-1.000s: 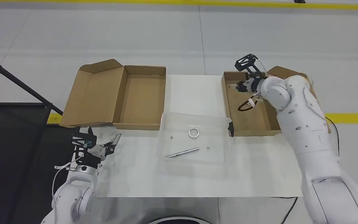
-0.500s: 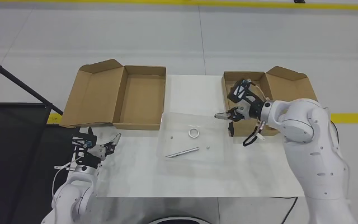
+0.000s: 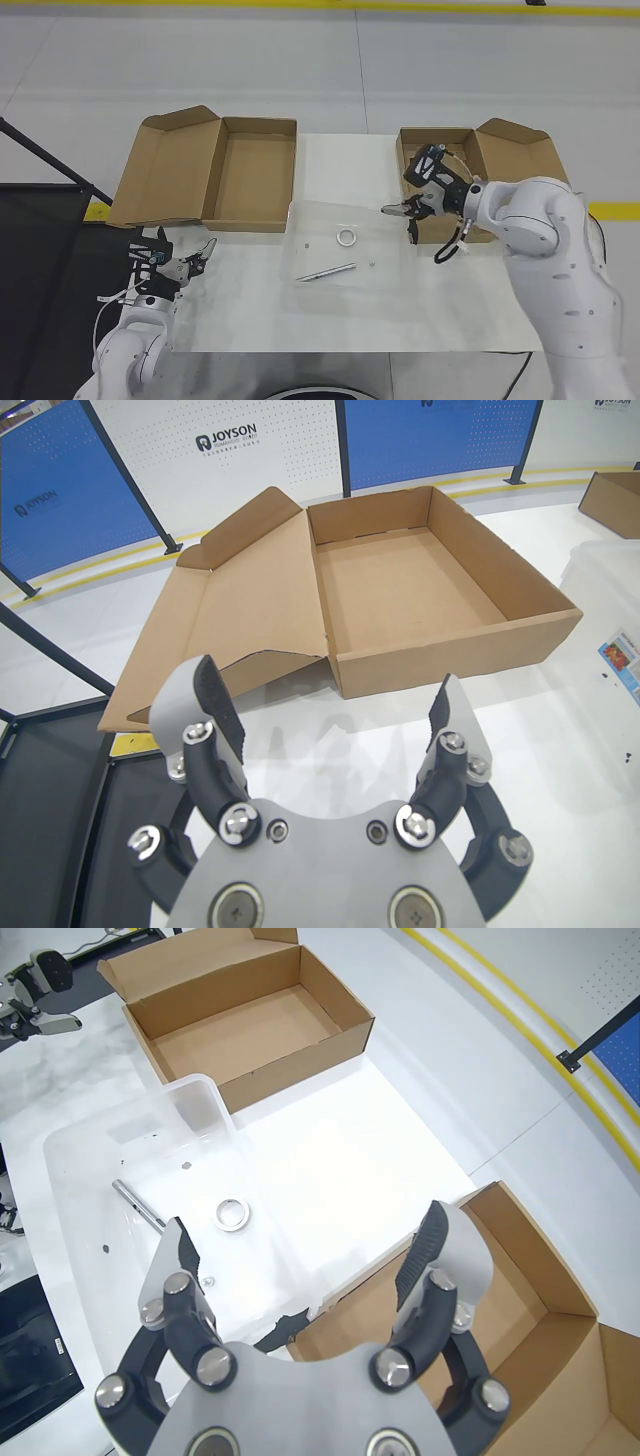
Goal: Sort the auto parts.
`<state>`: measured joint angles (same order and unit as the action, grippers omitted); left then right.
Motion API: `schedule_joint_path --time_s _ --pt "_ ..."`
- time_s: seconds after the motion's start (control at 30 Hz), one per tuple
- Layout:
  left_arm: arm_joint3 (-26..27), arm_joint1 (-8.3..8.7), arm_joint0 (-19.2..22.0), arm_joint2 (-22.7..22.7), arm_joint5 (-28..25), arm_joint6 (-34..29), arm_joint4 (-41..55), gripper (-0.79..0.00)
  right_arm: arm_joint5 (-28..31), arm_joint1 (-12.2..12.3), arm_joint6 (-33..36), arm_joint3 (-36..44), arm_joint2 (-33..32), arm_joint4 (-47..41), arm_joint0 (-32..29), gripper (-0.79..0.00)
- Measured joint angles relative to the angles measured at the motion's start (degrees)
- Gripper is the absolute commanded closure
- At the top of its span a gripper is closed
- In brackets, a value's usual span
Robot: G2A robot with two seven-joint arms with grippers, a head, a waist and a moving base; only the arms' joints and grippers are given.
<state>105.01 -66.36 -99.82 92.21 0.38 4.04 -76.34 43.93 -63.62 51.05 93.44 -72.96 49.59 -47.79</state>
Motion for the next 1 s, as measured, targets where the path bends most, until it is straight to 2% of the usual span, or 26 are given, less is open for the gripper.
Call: schedule_joint_path --time_s 0.2,0.33,0.37,0.43,0.5,0.57,0.73,0.83,1.0 --pt "0.00 0.00 0.00 0.00 0.00 0.00 0.00 -0.785 3.73 0.25 4.46 5.61 5.23 2.74 0.39 -0.785" --pt "0.00 0.00 0.00 0.00 0.00 0.00 0.00 -0.785 2.70 0.73 6.68 8.10 11.16 4.55 1.57 -0.785" --pt "0.00 0.00 0.00 0.00 0.00 0.00 0.00 -0.785 2.02 0.94 7.30 8.30 13.14 5.12 2.06 -0.751" --pt "0.00 0.00 0.00 0.00 0.00 0.00 0.00 -0.785 0.75 1.29 8.56 7.98 15.99 5.57 3.04 -0.493" --pt "0.00 0.00 0.00 0.00 0.00 0.00 0.00 -0.785 -0.54 1.71 9.85 6.95 19.18 5.34 4.37 -0.351" --pt "0.00 0.00 0.00 0.00 0.00 0.00 0.00 -0.785 -1.27 2.23 10.58 5.37 22.18 4.40 5.84 -0.246" --pt "0.00 0.00 0.00 0.00 0.00 0.00 0.00 -0.785 -3.44 3.90 12.75 2.54 27.31 1.38 8.66 -0.259" --pt "0.00 0.00 0.00 0.00 0.00 0.00 0.00 -0.785 -5.33 5.04 14.64 1.10 30.50 -1.09 10.32 -0.302" --pt "0.00 0.00 0.00 0.00 0.00 0.00 0.00 -0.785 -7.07 6.54 16.38 -1.50 36.51 -6.23 13.89 -0.283"
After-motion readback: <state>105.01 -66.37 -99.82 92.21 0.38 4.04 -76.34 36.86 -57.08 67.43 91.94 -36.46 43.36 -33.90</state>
